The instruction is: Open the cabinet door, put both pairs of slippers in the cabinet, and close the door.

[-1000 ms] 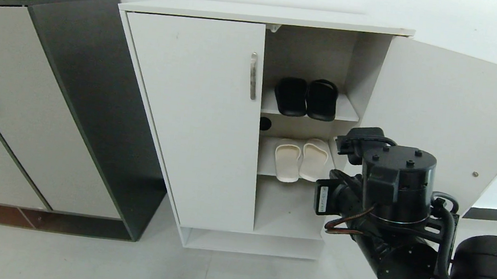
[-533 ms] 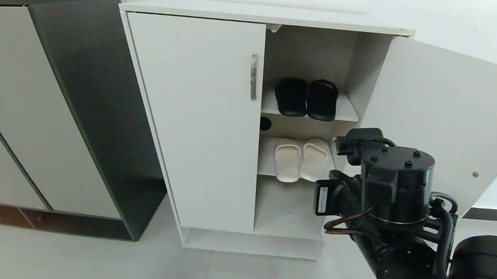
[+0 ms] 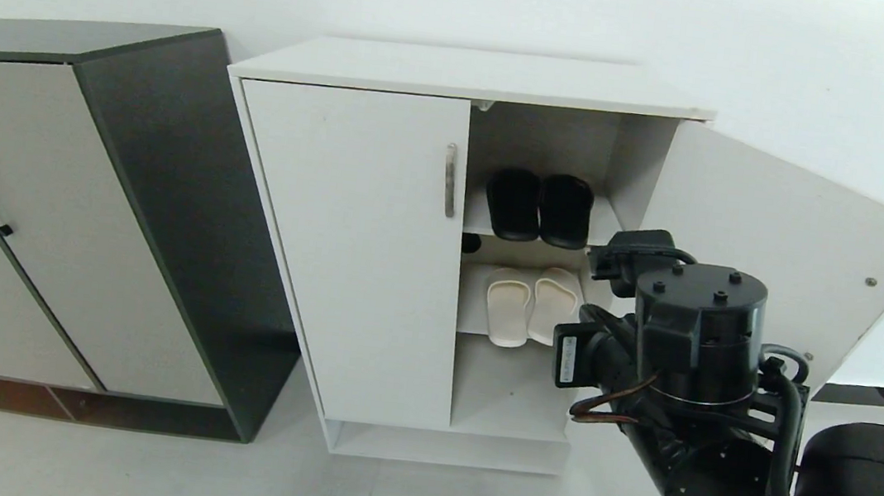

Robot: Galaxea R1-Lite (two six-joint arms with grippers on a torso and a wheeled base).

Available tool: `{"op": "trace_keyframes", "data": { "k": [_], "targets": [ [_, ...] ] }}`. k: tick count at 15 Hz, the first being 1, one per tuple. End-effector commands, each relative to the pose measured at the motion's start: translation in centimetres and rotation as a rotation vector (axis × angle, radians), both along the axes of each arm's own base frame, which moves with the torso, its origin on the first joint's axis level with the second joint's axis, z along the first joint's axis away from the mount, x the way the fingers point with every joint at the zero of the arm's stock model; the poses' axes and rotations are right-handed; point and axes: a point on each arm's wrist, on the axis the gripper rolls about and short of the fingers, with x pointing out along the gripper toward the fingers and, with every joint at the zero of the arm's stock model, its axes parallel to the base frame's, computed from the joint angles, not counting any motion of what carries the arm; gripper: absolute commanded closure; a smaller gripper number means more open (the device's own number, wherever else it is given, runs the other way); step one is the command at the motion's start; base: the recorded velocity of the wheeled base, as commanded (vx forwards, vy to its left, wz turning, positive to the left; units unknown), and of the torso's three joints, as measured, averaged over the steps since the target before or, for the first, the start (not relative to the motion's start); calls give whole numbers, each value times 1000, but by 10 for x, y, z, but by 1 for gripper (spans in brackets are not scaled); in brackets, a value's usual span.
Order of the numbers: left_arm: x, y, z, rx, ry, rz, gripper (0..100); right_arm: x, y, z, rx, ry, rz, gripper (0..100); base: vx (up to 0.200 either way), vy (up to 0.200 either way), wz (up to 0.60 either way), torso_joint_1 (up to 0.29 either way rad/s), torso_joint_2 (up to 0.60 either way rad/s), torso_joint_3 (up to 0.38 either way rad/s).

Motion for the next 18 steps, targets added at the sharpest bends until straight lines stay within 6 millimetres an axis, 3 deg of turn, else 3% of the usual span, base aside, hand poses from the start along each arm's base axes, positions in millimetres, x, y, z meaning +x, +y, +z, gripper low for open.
{"op": "trace_keyframes", "data": {
  "k": [1, 18],
  "targets": [
    [0, 0, 0, 0, 2, 0, 100, 0, 0, 1, 2, -2, -1, 100, 0, 0, 0, 110, -471, -349],
    [0, 0, 0, 0, 2, 0, 100, 3, 1, -5, -11, 10, -1, 100, 0, 0, 0, 168, -488, -317]
  ]
}}
